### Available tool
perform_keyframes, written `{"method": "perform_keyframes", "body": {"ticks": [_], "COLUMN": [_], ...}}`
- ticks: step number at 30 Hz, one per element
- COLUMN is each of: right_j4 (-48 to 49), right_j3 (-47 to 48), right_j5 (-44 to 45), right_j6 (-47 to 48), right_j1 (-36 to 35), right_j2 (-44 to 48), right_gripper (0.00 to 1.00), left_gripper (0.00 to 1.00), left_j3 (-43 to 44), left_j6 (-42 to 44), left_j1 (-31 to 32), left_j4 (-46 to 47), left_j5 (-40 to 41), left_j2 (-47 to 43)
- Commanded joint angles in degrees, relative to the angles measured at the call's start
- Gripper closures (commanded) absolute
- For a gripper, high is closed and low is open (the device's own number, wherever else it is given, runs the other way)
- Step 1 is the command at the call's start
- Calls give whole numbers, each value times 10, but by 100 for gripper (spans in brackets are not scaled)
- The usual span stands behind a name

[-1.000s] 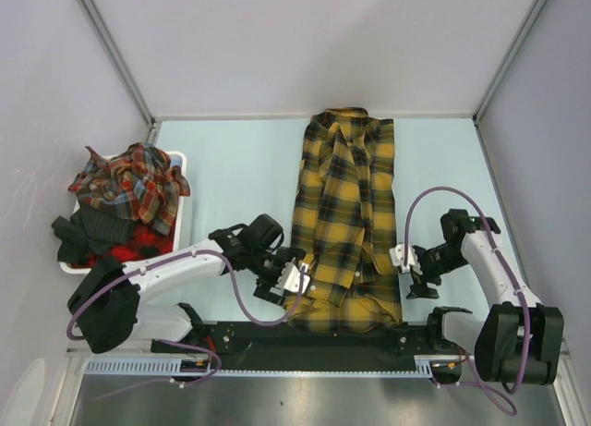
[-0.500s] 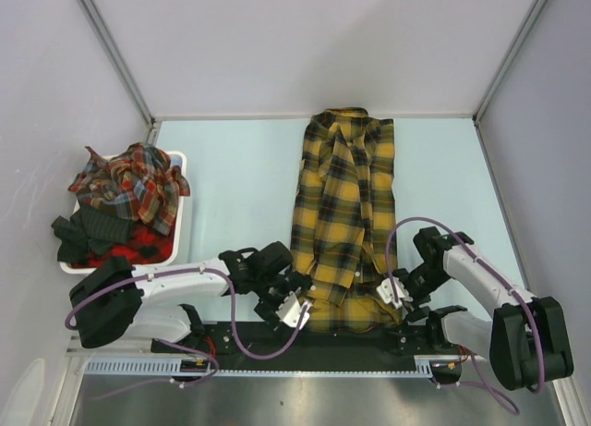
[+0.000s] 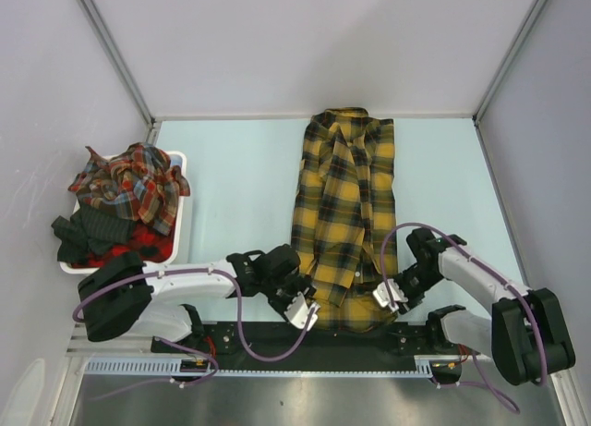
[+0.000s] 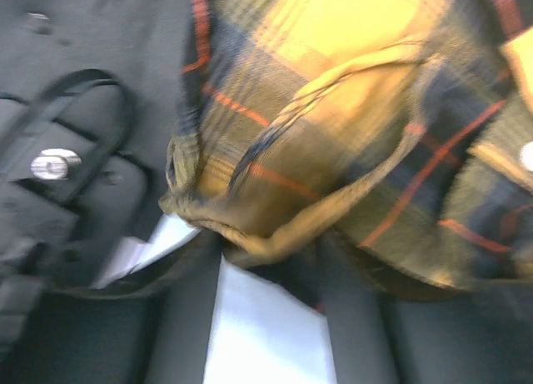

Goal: Fold and stack the long sleeve shirts
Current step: Fold the shirt

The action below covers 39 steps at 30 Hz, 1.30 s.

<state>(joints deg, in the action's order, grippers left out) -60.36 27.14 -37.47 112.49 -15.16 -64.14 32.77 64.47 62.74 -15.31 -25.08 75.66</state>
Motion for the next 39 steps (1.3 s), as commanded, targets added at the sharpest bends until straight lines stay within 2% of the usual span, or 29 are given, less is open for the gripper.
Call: {"method": "perform_keyframes", "body": {"ticks": [1,2,3,4,5,8,11,13,19,24,29,30,31,33,39], "right_j4": [110,117,119,122,119,92,68,67,129,184,272,277,288,305,330], "right_j3": [29,32,35,37,37,30,27,46,115,238,343,379,396,445,548], "right_j5": [-16,-20,-27,-31,-44,-55,-58,-63,-87,-125,-126,-124,-123,-112,-92], "right_j6": [22,9,-20,-36,-46,-72,-106,-155,-251,-314,-370,-372,-374,-380,-413], "right_j1": [-13,-15,-14,-15,-15,-17,-17,-17,17,86,110,114,117,123,144], "right_j2": [-21,-21,-11,-2,9,66,112,124,86,-46,-197,-224,-247,-312,-439], "right_gripper": [61,66,85,93,100,100,100,100,100,100,100,100,100,100,100], "left_gripper": [50,63,67,73,87,100,100,100,100,100,100,100,100,100,100], "left_j3": [4,3,4,5,8,16,23,46,121,237,386,442,469,534,657], "left_j6": [-9,-9,-17,-22,-26,-47,-58,-76,-76,-73,-98,-101,-105,-104,-115], "left_j1": [4,4,3,3,3,3,-2,-31,-107,-197,-274,-284,-291,-309,-335], "left_j4": [22,27,27,27,21,3,-10,-31,-59,-80,-96,-109,-114,-125,-139], "left_j5": [7,6,6,6,6,-2,-21,-58,-90,-121,-124,-124,-124,-115,-89], "left_j2": [5,2,-1,-3,-9,-28,-48,-58,-45,27,186,210,259,302,425]}}
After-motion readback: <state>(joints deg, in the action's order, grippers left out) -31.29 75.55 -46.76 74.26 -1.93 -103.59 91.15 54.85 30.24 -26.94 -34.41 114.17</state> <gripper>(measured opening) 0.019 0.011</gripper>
